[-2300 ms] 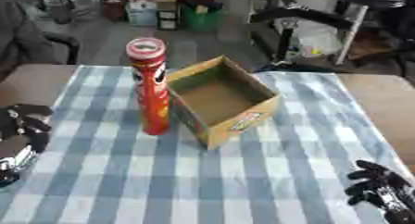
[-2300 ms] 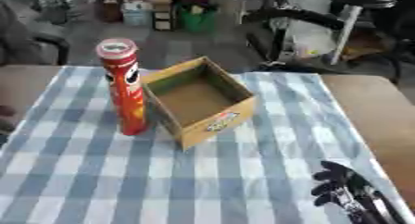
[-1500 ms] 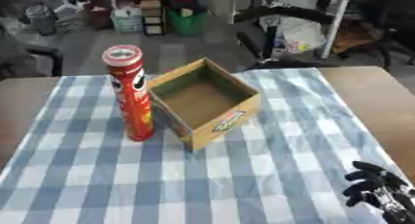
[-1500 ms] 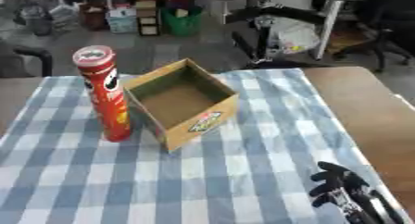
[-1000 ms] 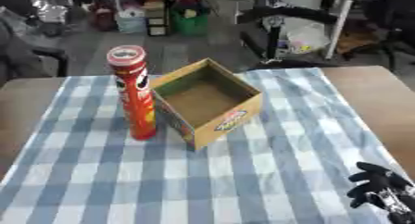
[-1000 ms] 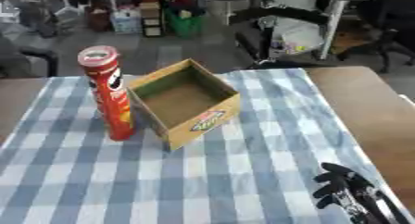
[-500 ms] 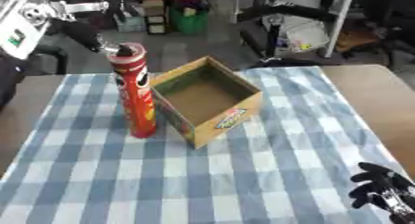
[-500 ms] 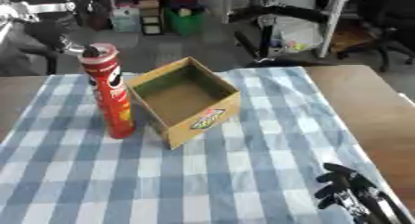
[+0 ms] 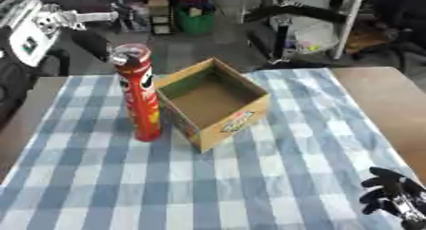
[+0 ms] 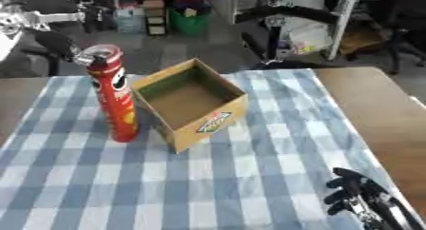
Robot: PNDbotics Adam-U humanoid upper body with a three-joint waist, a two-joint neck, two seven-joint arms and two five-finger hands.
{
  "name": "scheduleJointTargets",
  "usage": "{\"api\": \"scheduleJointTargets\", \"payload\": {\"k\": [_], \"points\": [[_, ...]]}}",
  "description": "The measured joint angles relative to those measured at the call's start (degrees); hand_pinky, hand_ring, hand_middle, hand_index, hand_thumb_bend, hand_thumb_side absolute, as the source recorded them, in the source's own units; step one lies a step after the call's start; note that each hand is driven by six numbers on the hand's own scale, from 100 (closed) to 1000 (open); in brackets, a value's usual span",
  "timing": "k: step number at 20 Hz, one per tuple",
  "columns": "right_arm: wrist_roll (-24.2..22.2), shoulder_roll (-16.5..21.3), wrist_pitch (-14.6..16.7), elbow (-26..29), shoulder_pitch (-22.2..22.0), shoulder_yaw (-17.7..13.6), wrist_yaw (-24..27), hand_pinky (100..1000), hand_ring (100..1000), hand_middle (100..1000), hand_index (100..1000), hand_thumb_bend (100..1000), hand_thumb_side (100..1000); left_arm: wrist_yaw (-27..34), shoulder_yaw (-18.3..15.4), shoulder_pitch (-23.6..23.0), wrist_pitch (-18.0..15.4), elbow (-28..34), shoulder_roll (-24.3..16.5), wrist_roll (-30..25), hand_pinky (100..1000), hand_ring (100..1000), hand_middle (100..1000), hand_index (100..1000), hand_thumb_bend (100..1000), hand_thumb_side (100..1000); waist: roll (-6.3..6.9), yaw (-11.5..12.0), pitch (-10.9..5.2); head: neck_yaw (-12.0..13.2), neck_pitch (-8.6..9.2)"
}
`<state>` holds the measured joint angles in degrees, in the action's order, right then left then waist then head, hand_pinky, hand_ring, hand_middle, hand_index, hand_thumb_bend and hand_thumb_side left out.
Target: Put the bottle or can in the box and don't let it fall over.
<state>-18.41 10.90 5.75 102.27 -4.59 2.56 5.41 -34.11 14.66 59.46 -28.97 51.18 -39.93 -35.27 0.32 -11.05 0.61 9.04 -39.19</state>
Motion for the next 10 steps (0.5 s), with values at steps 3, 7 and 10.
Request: {"api": "scheduleJointTargets", "payload": {"k": [3,7,10], "points": [[0.0,0.0,0.0,0.0,0.0,0.0,0.0,498,578,644,828,100,606,-0.3,0.5,-0.3,-0.6,-0.7,0.1,0.6,685,823,864,930,554,644,0.01,0.0,0.00,0.1,-0.21],[0.0,0.0,0.0,0.0,0.0,0.0,0.0,498,578,644,828,100,606,-0.5,0.8,-0.6,-1.1,-1.4,0.1,1.1,669,809,850,924,561,650,0.02,0.0,0.00,0.2,-0.46],[0.0,0.0,0.0,0.0,0.0,0.0,0.0,498,578,644,828,100,605,-0.8,1.0,-0.8,-1.3,-2.0,0.1,1.3,658,798,833,915,561,655,0.03,0.0,0.00,0.2,-0.46]]}}
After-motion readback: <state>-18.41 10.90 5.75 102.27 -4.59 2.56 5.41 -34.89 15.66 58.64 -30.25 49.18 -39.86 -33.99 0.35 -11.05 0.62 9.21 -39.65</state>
